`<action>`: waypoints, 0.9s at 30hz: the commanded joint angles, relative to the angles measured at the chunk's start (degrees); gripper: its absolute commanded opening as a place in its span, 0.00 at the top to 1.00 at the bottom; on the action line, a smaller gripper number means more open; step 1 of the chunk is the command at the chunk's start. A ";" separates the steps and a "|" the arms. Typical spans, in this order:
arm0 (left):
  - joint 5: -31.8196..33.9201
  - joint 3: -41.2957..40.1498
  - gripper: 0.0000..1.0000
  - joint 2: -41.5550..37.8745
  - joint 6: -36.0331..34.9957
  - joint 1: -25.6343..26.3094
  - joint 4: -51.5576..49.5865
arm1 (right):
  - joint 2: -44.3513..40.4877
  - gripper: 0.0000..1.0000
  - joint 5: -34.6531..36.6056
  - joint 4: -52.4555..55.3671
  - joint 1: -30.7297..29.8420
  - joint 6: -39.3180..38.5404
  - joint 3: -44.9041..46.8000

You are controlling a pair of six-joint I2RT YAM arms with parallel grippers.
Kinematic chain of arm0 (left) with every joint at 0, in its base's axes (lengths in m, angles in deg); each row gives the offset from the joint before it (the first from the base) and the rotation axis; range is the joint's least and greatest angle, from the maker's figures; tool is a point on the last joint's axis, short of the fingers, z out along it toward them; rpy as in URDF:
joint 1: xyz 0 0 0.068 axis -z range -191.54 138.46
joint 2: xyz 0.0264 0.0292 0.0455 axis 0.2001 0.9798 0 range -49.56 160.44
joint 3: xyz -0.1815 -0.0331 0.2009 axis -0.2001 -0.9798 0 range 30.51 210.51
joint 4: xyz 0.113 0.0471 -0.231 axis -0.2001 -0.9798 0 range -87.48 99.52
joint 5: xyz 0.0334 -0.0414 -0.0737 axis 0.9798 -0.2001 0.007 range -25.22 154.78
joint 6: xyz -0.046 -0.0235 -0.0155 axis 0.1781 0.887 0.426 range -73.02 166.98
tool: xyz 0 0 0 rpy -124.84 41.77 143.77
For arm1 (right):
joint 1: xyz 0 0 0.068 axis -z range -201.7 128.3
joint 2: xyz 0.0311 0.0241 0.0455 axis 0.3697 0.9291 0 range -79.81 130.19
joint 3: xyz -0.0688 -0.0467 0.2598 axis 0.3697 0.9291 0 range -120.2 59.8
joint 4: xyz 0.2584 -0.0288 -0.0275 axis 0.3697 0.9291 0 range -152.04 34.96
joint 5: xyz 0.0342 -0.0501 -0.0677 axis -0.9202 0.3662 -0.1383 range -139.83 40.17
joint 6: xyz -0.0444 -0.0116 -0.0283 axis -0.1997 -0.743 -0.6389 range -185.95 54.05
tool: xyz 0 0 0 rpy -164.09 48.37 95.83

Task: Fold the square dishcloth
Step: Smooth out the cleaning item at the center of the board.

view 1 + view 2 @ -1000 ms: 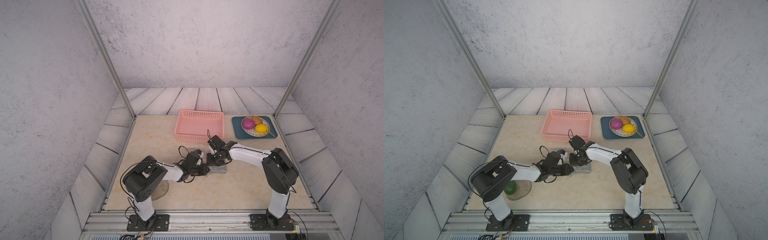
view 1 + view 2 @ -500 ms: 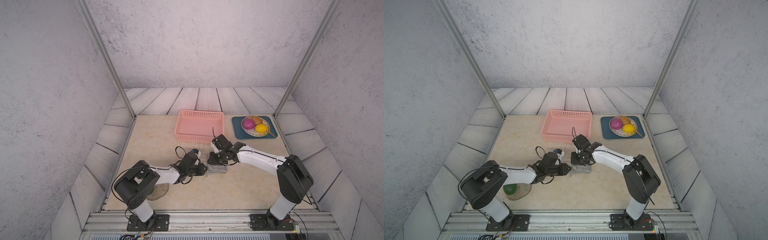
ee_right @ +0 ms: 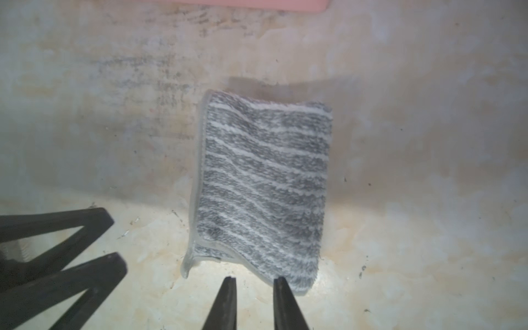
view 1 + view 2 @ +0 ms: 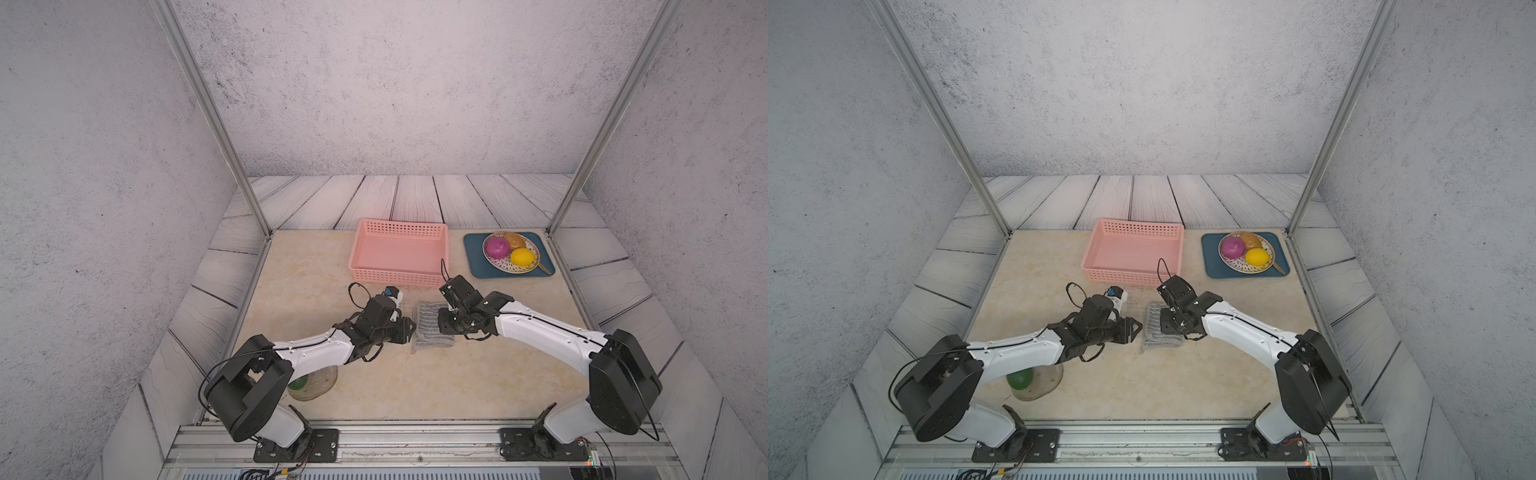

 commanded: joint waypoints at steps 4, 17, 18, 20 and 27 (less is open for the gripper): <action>-5.72 6.20 0.49 5.56 -3.88 0.32 -1.42 | 0.28 0.81 1.58 0.10 1.06 1.08 1.85; -4.18 11.43 0.57 13.28 -5.83 0.33 -6.38 | 2.99 0.82 -2.95 -5.49 3.42 1.44 5.89; -3.93 11.40 0.58 13.78 -5.83 0.33 -6.74 | 3.30 0.82 -3.21 -5.69 3.57 1.44 5.97; -3.18 11.04 0.61 14.56 -5.87 0.33 -7.51 | 4.13 0.83 -4.07 -6.59 3.90 1.52 6.49; -0.79 7.14 0.84 15.19 -5.70 0.33 -9.13 | 5.64 0.84 -5.71 -9.46 5.33 2.59 9.60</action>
